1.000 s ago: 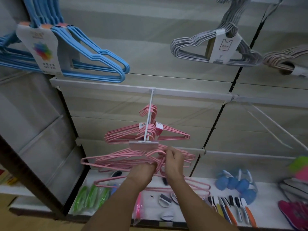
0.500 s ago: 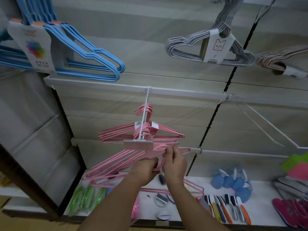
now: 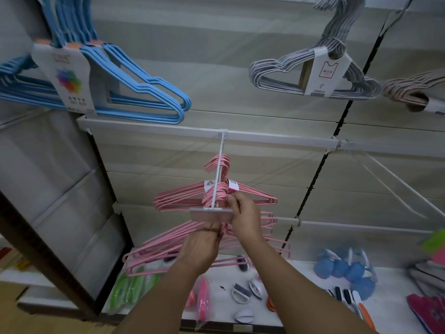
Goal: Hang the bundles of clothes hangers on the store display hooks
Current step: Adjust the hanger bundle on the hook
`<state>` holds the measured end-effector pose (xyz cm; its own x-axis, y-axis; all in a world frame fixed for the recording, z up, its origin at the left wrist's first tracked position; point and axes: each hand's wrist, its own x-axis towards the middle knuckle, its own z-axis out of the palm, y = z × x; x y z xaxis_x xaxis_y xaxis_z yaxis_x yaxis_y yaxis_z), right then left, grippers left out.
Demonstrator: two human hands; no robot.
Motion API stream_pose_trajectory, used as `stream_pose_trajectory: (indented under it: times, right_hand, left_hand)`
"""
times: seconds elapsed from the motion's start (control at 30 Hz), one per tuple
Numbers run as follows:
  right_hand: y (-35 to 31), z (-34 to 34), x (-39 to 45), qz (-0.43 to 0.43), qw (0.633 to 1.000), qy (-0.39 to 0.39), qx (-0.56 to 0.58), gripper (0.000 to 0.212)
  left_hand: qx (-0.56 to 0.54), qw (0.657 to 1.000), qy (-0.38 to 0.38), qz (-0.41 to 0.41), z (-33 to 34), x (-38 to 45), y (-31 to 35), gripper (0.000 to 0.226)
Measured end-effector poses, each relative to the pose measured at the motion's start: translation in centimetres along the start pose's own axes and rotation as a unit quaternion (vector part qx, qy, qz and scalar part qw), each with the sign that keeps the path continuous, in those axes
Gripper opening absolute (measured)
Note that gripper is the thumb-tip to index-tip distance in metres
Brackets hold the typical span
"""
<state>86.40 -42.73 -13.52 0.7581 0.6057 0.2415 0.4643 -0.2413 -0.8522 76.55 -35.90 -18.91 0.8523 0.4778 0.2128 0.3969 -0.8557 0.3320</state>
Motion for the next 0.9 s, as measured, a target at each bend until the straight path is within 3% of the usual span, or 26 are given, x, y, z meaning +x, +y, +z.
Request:
stream_pose_trajectory:
  times: [0.07,0.2,0.3,0.47,0.57,0.77,0.83,0.9]
  right_hand:
    - [0.1,0.4,0.6,0.018,0.999,-0.028,0.000,0.027]
    - [0.3,0.9,0.8,0.088,0.994,-0.058,0.040,0.019]
    - [0.4,0.8,-0.1,0.070,0.996,-0.063,0.010,0.005]
    - [0.8,0.5,-2.1,0.028,0.996,-0.065,-0.060,0.038]
    - [1.0,0.7,-0.9,-0.007,0.988,-0.070,-0.136,0.052]
    - [1.3,2.2,1.4,0.046,0.978,-0.125,-0.159,0.060]
    - [1.2,2.4,1.8,0.069,0.981,-0.126,-0.130,0.063]
    - [0.9,2.4,2.3,0.068,0.983,-0.128,-0.109,0.078]
  left_hand:
    - [-0.020,0.999,0.004,-0.034,0.5,0.0,-0.3,0.024]
    - [-0.016,0.997,0.029,-0.066,1.5,0.7,-0.7,0.046]
    - [0.008,0.994,0.065,-0.093,1.2,0.9,-0.8,0.046]
    - [0.053,0.987,0.125,-0.091,1.7,1.8,-2.0,0.056]
    - [0.091,0.988,0.065,-0.104,1.8,2.3,-1.8,0.071]
    - [0.092,0.992,-0.026,-0.086,0.9,3.4,-0.7,0.052]
    - [0.031,0.992,-0.058,-0.112,1.7,4.5,-1.0,0.049]
    - [-0.046,0.975,-0.164,-0.144,2.2,5.2,-1.6,0.043]
